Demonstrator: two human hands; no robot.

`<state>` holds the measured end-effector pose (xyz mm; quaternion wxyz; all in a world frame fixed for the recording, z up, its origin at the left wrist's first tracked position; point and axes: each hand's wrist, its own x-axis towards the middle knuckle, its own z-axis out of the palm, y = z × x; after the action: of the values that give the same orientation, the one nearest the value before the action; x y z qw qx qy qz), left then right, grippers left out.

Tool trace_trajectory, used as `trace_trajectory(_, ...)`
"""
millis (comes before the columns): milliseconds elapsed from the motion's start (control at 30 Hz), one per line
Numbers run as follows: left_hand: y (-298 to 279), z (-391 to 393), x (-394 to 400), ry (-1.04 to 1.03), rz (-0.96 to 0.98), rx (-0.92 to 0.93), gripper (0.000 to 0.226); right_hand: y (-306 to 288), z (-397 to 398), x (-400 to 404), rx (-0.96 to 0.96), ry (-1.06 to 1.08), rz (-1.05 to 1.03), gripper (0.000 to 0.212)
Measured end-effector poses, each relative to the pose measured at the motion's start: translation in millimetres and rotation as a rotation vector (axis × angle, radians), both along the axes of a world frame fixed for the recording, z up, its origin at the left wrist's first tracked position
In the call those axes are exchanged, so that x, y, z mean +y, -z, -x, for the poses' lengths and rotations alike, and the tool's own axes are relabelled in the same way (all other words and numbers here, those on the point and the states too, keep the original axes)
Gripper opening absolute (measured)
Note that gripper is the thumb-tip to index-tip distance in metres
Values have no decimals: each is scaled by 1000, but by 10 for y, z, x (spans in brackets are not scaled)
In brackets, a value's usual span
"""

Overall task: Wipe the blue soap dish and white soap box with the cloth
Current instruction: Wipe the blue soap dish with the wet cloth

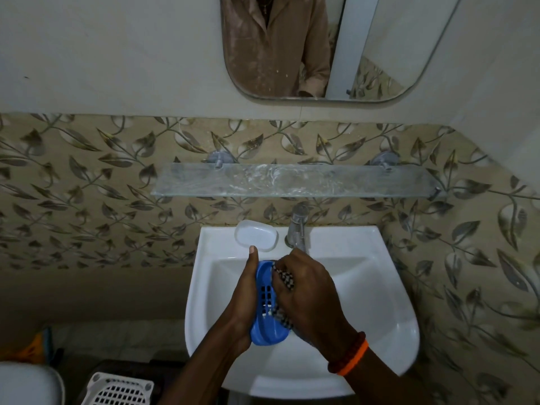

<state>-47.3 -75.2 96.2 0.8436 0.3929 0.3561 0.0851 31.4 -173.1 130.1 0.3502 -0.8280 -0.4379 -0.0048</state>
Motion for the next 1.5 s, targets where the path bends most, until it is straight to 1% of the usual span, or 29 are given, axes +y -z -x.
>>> trace_trajectory(100,-27,4,76,-14,38,-19,79,89,-5,-87,123,-113,84,13)
trace_trajectory(167,-53,4,128,-14,52,-39,77,104,15,-125,105,-180,127,13)
trace_trajectory(200,-52,-2,134,-1,56,-46,77,90,-2,-115,69,-180,112,12)
trace_trajectory(267,-46,-10,98,34,46,-47,77,8,-64,-56,-2,-124,44,12)
trace_trajectory(333,-56,-4,56,49,42,-40,75,-70,-112,-18,-37,-96,21,13)
trace_trajectory(400,-75,4,78,44,56,-45,76,-57,-88,-50,-11,-160,52,14)
trace_trajectory(467,-112,-10,121,34,44,-55,75,-8,1,-146,65,-220,126,15)
trace_trajectory(567,-158,-33,129,39,13,-49,73,-7,-26,-212,90,-238,189,16)
trace_trajectory(633,-149,-49,97,39,-19,-45,74,-65,-116,-140,39,-212,140,15)
trace_trajectory(733,-155,-45,25,60,-75,-29,76,-198,-225,-41,-142,-119,135,18)
trace_trajectory(767,-174,-53,24,48,-88,-30,75,-219,-229,-26,-189,-131,177,17)
trace_trajectory(833,-236,-97,67,7,-104,-36,72,-196,-162,-34,-254,-222,318,9)
trace_trajectory(900,-310,-139,139,-26,-141,-41,69,-103,-57,-76,-254,-303,415,9)
trace_trajectory(933,-339,-153,165,-38,-168,-41,68,-59,-30,-104,-226,-319,405,9)
trace_trajectory(1000,-362,-160,176,-58,-190,-40,69,-24,-37,-144,-52,-298,289,13)
trace_trajectory(1067,-346,-154,172,-82,-188,-51,78,-10,-28,-151,131,-278,189,13)
trace_trajectory(1100,-330,-150,164,-91,-189,-59,80,5,0,-145,191,-273,168,13)
trace_trajectory(1167,-305,-135,137,-113,-174,-80,80,41,49,-145,262,-249,158,14)
trace_trajectory(1200,-294,-130,123,-120,-153,-92,79,64,58,-155,261,-240,162,14)
trace_trajectory(1267,-262,-122,106,-116,-123,-90,80,78,31,-173,142,-231,212,14)
trace_trajectory(1367,-268,-96,154,-73,-63,-106,77,-1,-17,-179,-150,-234,285,10)
trace_trajectory(1433,-267,-77,209,-63,-16,-111,75,-66,-18,-153,-299,-256,293,11)
trace_trajectory(1500,-256,-62,234,-57,15,-99,75,-86,-36,-117,-321,-265,266,6)
